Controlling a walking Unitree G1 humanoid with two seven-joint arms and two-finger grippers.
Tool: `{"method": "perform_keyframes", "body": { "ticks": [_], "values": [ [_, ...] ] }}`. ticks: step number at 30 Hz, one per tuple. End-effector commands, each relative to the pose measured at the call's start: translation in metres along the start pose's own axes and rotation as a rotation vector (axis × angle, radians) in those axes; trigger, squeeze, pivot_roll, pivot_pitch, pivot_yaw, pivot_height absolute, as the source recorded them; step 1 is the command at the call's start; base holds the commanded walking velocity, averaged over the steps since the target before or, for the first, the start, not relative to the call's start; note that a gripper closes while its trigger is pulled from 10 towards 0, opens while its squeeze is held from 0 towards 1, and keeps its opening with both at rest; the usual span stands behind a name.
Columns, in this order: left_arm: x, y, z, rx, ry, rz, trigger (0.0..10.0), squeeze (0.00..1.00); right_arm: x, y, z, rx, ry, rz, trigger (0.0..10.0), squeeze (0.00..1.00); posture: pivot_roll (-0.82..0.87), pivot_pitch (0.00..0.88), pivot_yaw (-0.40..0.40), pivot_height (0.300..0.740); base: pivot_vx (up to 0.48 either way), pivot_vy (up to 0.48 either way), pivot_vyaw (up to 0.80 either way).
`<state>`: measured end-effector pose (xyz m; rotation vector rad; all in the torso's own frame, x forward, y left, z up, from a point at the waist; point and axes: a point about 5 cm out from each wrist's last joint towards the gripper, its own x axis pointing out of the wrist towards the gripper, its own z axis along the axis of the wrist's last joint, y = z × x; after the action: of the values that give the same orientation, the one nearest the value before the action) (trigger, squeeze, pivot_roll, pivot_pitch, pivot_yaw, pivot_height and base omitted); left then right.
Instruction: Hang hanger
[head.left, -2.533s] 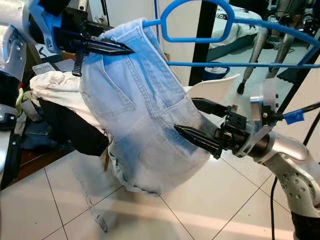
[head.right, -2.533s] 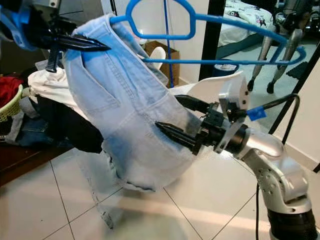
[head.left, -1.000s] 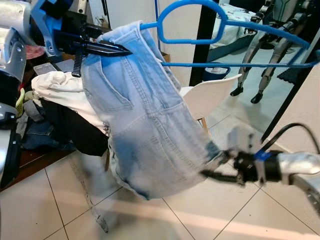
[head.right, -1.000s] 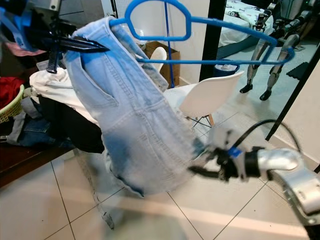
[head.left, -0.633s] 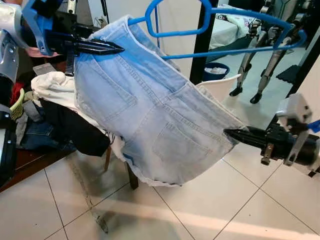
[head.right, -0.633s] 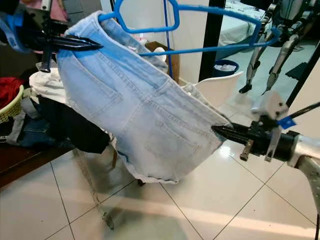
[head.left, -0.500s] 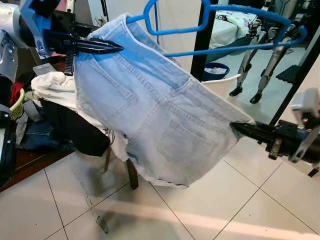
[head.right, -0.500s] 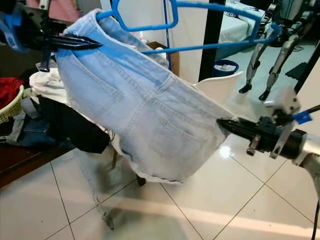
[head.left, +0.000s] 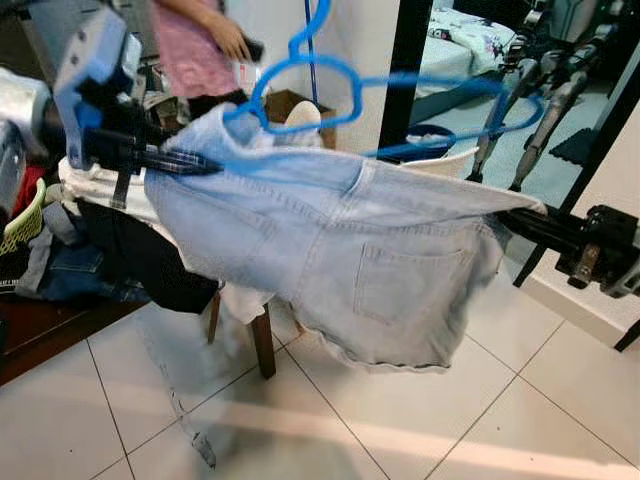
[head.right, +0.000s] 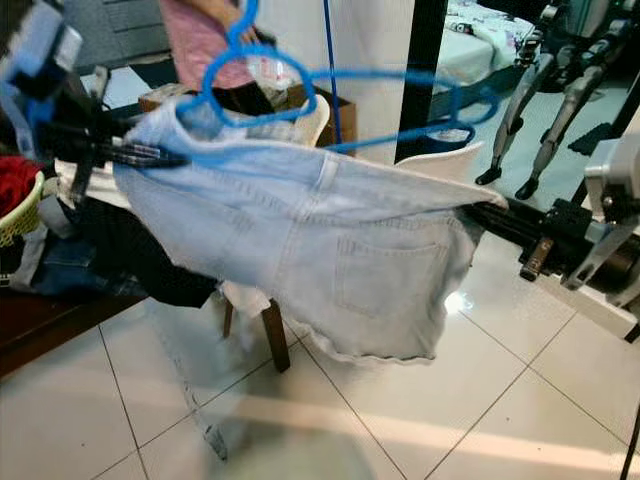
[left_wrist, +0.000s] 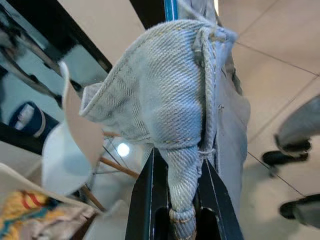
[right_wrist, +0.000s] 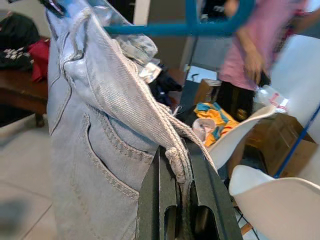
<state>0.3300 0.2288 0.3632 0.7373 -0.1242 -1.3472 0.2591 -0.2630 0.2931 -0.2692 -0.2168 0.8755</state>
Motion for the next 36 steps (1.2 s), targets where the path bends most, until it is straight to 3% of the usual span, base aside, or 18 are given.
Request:
{"method": "perform_keyframes", "body": {
  "ticks": [1, 7, 23, 29, 34, 36],
  "values": [
    [-0.018, -0.010, -0.007, -0.050, 0.092, -0.038, 10.0, 0.00, -0.006, -0.004, 0.005, -0.020, 0.005, -0.025, 0.0, 0.00, -0.01, 0.032, 0.036, 0.740, 0.000, 0.000, 0.00],
    [-0.023, -0.031, -0.019, -0.151, 0.208, -0.143, 10.0, 0.00, 0.001, 0.002, 0.012, -0.044, 0.011, 0.053, 0.0, 0.00, 0.00, 0.037, 0.038, 0.740, 0.000, 0.000, 0.00],
    [-0.027, -0.049, -0.021, -0.225, 0.299, -0.252, 10.0, 0.00, 0.013, 0.009, 0.023, -0.099, 0.032, 0.155, 0.0, 0.00, 0.00, 0.041, 0.039, 0.740, 0.000, 0.000, 0.00],
    [-0.026, -0.056, -0.025, -0.251, 0.354, -0.308, 10.0, 0.00, 0.019, 0.019, 0.032, -0.138, 0.052, 0.276, 0.0, 0.00, 0.01, 0.041, 0.039, 0.740, 0.000, 0.000, 0.00],
    [-0.024, -0.060, -0.030, -0.272, 0.377, -0.337, 10.0, 0.00, 0.024, 0.024, 0.042, -0.198, 0.079, 0.361, 0.0, 0.00, 0.00, 0.038, 0.041, 0.740, 0.000, 0.000, 0.00],
    [-0.021, -0.062, -0.032, -0.286, 0.386, -0.360, 10.0, 0.00, 0.028, 0.025, 0.045, -0.304, 0.152, 0.402, 0.0, 0.00, 0.00, 0.036, 0.040, 0.740, 0.000, 0.000, 0.00]
  ]
}}
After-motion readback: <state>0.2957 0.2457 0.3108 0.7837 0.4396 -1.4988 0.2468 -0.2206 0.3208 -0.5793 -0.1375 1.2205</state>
